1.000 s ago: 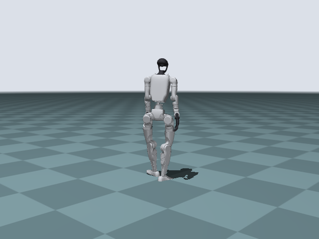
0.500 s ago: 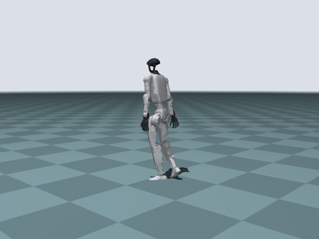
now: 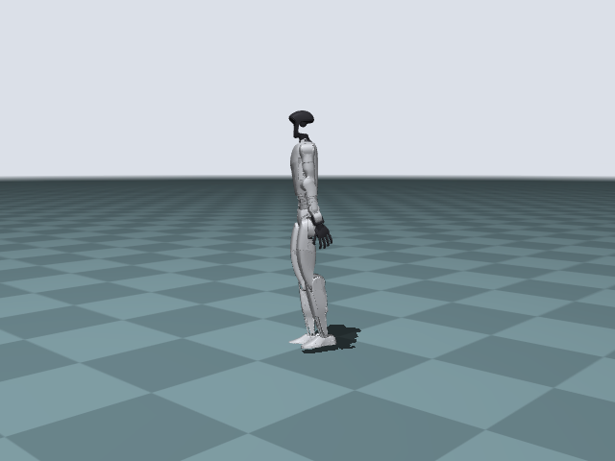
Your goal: Upper body actions
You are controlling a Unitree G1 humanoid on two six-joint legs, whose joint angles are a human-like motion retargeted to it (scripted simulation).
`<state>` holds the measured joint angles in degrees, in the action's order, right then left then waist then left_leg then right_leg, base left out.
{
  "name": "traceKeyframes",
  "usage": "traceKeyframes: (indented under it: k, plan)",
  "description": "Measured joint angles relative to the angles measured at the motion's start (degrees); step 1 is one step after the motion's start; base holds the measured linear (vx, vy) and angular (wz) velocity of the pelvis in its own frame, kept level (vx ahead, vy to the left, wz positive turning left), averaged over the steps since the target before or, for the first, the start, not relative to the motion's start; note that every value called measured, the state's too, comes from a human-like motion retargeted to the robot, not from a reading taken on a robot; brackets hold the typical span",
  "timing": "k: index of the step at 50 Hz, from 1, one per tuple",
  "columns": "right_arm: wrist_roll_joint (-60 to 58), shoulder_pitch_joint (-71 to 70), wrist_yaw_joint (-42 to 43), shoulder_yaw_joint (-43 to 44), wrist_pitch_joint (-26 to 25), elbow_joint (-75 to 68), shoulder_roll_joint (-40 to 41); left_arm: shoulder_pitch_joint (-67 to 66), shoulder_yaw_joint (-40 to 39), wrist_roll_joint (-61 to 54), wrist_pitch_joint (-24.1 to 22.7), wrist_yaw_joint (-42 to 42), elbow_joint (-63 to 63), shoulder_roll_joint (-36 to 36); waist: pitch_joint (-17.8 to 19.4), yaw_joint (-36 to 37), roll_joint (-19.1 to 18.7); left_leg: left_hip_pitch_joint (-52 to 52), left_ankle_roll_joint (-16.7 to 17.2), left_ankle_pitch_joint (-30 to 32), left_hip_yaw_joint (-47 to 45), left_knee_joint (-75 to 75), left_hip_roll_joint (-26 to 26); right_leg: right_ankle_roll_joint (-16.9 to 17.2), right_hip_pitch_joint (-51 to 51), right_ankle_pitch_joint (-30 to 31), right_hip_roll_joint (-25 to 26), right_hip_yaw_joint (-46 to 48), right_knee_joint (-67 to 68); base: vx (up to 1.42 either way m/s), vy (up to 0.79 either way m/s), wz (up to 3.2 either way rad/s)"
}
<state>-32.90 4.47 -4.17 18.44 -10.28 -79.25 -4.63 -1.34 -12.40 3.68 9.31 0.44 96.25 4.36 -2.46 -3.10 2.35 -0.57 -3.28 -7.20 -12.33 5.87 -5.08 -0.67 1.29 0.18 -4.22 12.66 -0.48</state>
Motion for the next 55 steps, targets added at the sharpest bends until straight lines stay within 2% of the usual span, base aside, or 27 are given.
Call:
traceKeyframes:
  k: [2, 5, 9, 15, 41, 55]
  plan:
    - [-0.51, -0.25, -0.74, -1.22, 0.66, 0.33, 0.02, 0.05, -1.03, 0.33, 1.01, 1.14, 0.79, -0.15, -1.29, -1.64, 0.32, -1.42, 0.32, -0.12, -2.43, 1.62, 0.38, 0.01, -0.15, -0.21, -0.59, 1.75, -0.52, 0.15, -0.02, 0.87]
    - [0.07, -0.98, -1.47, -1.36, 1.06, 0.54, -0.10, 1.15, -0.21, 0.07, 1.32, 2.51, 0.36, -0.52, -0.60, -0.46, 0.47, -0.06, 0.14, -1.71, -9.42, 1.38, 0.70, -0.70, -0.93, -0.41, -0.15, 3.50, -1.16, 0.03, 0.01, 0.35]
    - [-0.13, -1.66, -0.16, -0.36, 0.28, -0.45, -0.29, 1.95, 0.98, 0.88, 0.06, 1.70, -1.78, -1.68, -0.51, 1.66, -0.63, 0.96, 1.35, -1.92, -6.17, -1.03, 0.28, -1.03, -1.41, -0.88, 1.16, 4.01, -1.19, 0.04, 0.01, 0.06]
    - [1.80, -1.10, 0.14, -1.91, -0.19, -3.79, -0.62, 2.03, 0.99, 1.40, -0.10, 2.02, -3.26, -2.64, -4.19, -1.57, -3.05, 0.82, 1.50, -1.10, -7.62, -4.55, 0.89, -0.77, -0.40, -1.49, 2.29, 6.56, -1.42, 0.09, 0.02, 0.26]
    - [-0.26, -2.16, -0.85, -4.98, 1.47, -1.83, -0.65, 3.24, 1.00, -0.73, 0.31, -0.26, -5.57, -1.98, 0.05, -0.07, -1.48, 2.80, 2.60, -0.90, -9.87, -4.57, 1.63, -1.26, -0.31, 1.20, 3.20, 3.45, -1.03, -0.03, -0.01, -0.08]
    - [-0.83, -1.64, -1.63, -5.17, 0.57, -1.86, -0.83, 3.98, 3.05, 0.35, 0.32, 0.13, -4.72, -2.17, 2.04, -1.31, -1.68, 2.19, 0.94, -0.28, -10.48, -5.52, 0.52, -0.31, 1.96, 3.16, 2.37, 0.53, 0.07, -0.09, 0.03, -0.15]
